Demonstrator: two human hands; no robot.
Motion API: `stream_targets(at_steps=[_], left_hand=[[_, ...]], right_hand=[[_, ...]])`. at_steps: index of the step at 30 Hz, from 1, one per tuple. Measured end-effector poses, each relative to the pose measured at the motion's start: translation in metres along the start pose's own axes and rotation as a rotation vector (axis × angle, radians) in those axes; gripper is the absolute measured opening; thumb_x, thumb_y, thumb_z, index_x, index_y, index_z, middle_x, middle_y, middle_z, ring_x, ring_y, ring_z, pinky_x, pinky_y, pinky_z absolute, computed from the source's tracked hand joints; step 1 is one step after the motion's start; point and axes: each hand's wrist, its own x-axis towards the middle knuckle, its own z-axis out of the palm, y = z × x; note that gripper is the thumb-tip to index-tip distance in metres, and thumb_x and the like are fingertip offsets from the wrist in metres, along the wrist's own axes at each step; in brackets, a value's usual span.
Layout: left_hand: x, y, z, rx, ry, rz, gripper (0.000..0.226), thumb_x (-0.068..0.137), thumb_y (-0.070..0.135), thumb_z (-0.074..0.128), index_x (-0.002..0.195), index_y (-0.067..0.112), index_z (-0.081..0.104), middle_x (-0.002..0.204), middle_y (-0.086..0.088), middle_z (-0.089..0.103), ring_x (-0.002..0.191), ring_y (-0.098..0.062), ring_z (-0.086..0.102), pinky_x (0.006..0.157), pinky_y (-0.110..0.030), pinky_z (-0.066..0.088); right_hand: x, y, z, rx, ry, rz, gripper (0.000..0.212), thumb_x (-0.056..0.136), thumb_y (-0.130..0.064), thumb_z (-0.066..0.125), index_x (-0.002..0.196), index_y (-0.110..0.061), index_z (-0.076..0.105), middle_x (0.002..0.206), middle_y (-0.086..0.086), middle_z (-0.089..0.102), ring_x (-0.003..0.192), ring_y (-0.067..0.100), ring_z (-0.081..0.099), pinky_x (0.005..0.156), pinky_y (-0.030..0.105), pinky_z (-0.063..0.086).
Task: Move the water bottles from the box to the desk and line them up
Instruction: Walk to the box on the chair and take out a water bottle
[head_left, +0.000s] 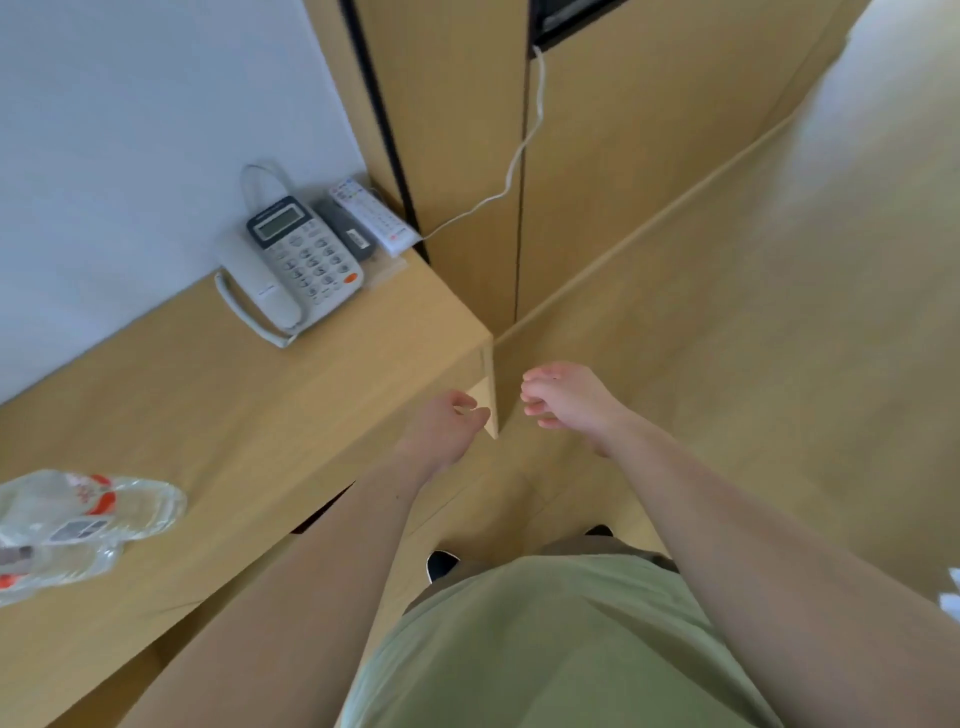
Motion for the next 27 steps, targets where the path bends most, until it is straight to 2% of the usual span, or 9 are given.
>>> stream_targets(at_steps=[3,5,9,12,14,20,27], left_hand=[[0.009,0.035,0.036,0.045,-0.036,0.034,0.037,0.098,0.04,0.055,0.128,0.017,0.058,0.1,-0.002,0.068,0.093,-0.026,0.07,0.085,-0.041,0.057],[0.015,0.057,0.058,0.087,-0.07,0.046,0.038,0.098,0.043,0.055,0.127,0.018,0.058,0.101,0.002,0.066,0.097,-0.025,0.07,0.087,-0.042,0.057],[0.026,0.102,0.098,0.192,-0.134,0.089,0.037,0.098,0.045,0.054,0.127,0.021,0.056,0.112,-0.003,0.066,0.086,-0.018,0.066,0.071,-0.031,0.054],[0.034,0.129,0.128,0.233,-0.18,0.122,0.034,0.097,0.044,0.057,0.124,0.022,0.057,0.114,-0.001,0.065,0.098,-0.017,0.065,0.083,-0.036,0.056],[0.039,0.148,0.145,0.242,-0.239,0.135,0.034,0.097,0.043,0.058,0.123,0.023,0.057,0.111,0.002,0.064,0.099,-0.017,0.065,0.084,-0.036,0.056],[0.068,0.211,0.19,0.347,-0.394,0.208,0.032,0.098,0.044,0.058,0.124,0.025,0.056,0.117,0.003,0.061,0.107,-0.019,0.063,0.093,-0.04,0.053],[0.126,0.293,0.238,0.435,-0.517,0.27,0.033,0.1,0.042,0.057,0.127,0.024,0.054,0.123,0.0,0.059,0.115,-0.022,0.06,0.097,-0.038,0.05]], right_hand=[[0.005,0.017,-0.044,0.028,0.045,0.034,0.026,0.092,-0.009,0.055,0.115,-0.003,0.067,0.101,0.007,0.068,0.09,0.016,0.068,0.084,0.035,0.056],[0.008,0.029,-0.072,0.03,0.062,0.054,0.031,0.09,-0.008,0.054,0.116,0.007,0.063,0.094,0.008,0.064,0.085,0.017,0.065,0.077,0.033,0.051],[0.01,0.054,-0.128,0.15,0.145,0.103,0.026,0.09,-0.012,0.058,0.115,-0.009,0.066,0.095,0.004,0.067,0.082,0.015,0.066,0.074,0.029,0.053],[0.007,0.074,-0.164,0.236,0.199,0.139,0.019,0.09,-0.015,0.06,0.108,-0.014,0.065,0.097,0.001,0.069,0.083,0.014,0.068,0.083,0.034,0.057],[0.005,0.086,-0.185,0.289,0.237,0.151,0.018,0.09,-0.017,0.061,0.108,-0.016,0.065,0.097,0.0,0.069,0.083,0.014,0.068,0.087,0.037,0.057],[0.004,0.107,-0.246,0.424,0.354,0.179,0.026,0.092,-0.02,0.06,0.117,-0.016,0.064,0.107,0.002,0.07,0.098,0.017,0.07,0.086,0.034,0.058],[0.029,0.105,-0.318,0.509,0.492,0.217,0.027,0.092,-0.019,0.059,0.118,-0.015,0.063,0.11,0.003,0.07,0.099,0.018,0.07,0.087,0.034,0.058]])
